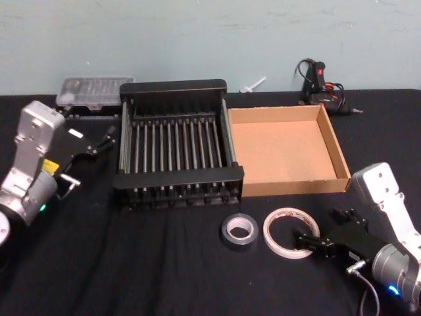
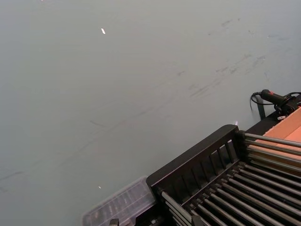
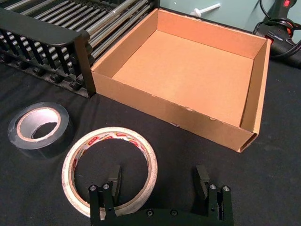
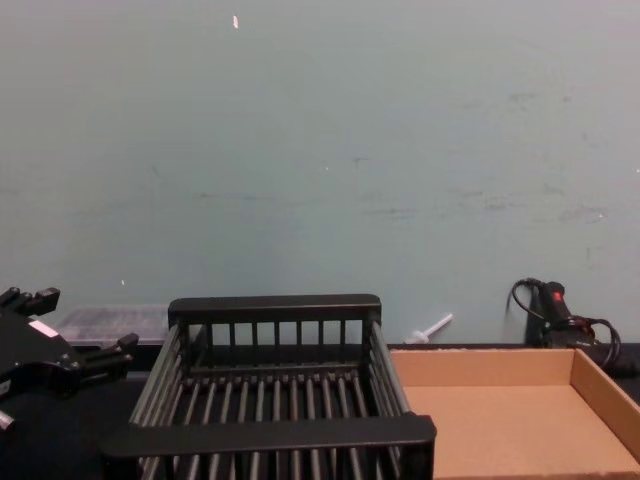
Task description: Pick up the white tape and place it into the black box , Pick up the silver tape and place it into the brown box.
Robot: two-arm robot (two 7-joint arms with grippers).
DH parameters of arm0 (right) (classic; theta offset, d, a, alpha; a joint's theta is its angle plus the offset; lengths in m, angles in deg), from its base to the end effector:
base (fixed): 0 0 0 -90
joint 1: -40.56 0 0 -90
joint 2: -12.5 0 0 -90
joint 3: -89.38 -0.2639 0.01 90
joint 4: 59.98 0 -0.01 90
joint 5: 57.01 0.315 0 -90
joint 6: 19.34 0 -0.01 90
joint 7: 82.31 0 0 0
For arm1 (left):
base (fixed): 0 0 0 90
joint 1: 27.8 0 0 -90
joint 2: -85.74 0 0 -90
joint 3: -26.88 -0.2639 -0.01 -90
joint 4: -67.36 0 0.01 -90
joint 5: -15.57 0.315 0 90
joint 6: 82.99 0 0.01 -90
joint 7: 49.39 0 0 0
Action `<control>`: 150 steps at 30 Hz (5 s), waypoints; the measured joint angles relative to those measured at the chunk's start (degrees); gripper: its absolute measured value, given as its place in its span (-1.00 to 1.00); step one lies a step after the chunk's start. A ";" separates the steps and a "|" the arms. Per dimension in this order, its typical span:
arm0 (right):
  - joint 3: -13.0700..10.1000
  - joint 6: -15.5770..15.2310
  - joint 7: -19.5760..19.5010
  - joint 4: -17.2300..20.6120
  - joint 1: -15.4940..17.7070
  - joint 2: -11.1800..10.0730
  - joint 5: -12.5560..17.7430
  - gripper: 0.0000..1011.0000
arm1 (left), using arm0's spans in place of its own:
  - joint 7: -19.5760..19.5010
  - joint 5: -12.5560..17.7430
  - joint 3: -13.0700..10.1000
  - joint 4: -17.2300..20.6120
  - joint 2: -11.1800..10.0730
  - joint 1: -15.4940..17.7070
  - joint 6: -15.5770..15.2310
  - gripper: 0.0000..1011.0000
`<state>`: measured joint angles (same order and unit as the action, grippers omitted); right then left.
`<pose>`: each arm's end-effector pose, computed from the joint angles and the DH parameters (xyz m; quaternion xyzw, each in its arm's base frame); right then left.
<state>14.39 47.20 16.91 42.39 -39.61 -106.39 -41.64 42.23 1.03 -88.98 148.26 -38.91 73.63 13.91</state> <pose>0.2752 -0.0248 -0.2748 -0.2426 0.0994 -0.5058 0.8218 0.3597 0.0662 -0.2824 0.1416 -0.1325 0.5799 0.7912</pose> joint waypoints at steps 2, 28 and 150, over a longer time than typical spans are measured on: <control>-0.08 -0.06 0.28 -0.14 -0.10 0.26 -0.26 0.98 | 0.00 0.00 0.00 0.00 0.00 0.00 0.00 0.98; -1.50 -0.21 2.29 -0.44 0.56 2.06 -2.73 0.98 | 0.00 0.00 0.00 0.00 0.00 0.00 0.00 0.98; 4.73 10.26 9.68 -20.23 -32.38 13.64 -12.19 -0.83 | 0.00 0.00 0.00 0.00 0.00 0.00 0.00 0.98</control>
<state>19.12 57.46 26.60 22.16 -71.99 -92.75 -53.83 42.23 1.02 -88.98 148.26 -38.91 73.63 13.91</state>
